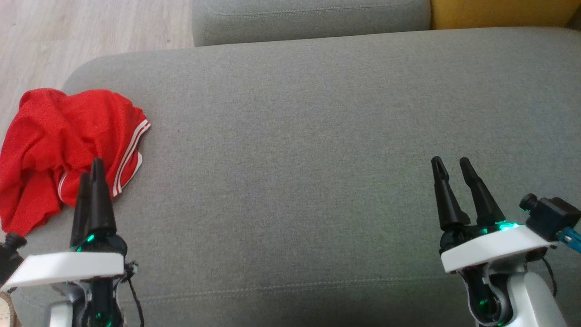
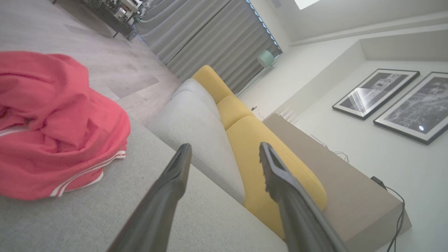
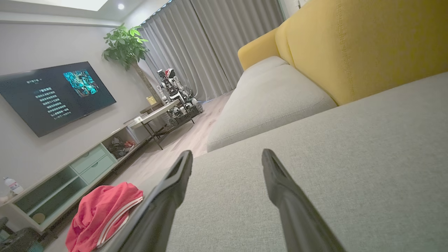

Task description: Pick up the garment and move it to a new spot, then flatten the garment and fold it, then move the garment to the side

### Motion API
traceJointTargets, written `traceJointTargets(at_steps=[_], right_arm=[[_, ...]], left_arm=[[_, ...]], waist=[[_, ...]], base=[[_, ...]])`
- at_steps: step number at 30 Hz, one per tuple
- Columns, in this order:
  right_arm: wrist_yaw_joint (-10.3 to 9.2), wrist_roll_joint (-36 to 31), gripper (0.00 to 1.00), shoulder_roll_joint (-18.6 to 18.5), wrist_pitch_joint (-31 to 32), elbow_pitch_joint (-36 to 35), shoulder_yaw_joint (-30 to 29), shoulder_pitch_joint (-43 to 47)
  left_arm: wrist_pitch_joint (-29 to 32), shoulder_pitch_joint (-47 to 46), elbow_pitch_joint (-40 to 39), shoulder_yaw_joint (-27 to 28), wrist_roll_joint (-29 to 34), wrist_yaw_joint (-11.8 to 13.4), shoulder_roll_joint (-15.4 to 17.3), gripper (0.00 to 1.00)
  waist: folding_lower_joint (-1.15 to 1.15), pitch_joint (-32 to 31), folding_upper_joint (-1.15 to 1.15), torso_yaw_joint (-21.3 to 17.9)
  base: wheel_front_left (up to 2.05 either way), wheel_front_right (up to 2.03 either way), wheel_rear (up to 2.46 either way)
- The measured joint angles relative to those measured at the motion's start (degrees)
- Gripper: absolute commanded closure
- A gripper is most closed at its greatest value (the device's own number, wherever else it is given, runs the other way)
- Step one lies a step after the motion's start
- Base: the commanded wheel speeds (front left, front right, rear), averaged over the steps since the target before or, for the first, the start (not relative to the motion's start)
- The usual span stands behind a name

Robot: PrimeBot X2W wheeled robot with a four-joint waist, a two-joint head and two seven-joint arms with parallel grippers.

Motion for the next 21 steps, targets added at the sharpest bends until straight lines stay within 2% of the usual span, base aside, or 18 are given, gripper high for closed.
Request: traceJointTargets(at_steps=[8,14,18,21], right_arm=[[0.0,-4.66,0.0,-0.05,-1.45,-0.64,-0.56,0.03],[0.0,-11.15,0.0,-0.07,-2.53,-2.2,-0.49,0.01],[0.0,-15.03,0.0,-0.07,-3.04,-2.89,-0.9,0.01],[0.0,-18.09,0.0,-0.07,-3.58,-3.27,-1.11,0.01]], left_arm=[[-1.29,0.04,-2.54,-3.54,10.65,0.05,0.15,0.0],[-2.3,0.06,-3.04,-7.53,19.83,1.01,0.24,0.0],[-2.85,0.18,-3.07,-8.95,19.72,2.61,0.25,0.0],[-3.53,0.25,-2.99,-9.49,23.58,2.33,0.36,0.0]], waist=[[0.0,0.38,0.0,-0.08],[0.0,0.59,0.0,-0.09],[0.0,0.59,0.0,-0.12],[0.0,0.62,0.0,-0.14]], base=[[0.0,0.0,0.0],[0.0,0.0,0.0],[0.0,0.0,0.0],[0.0,0.0,0.0]])
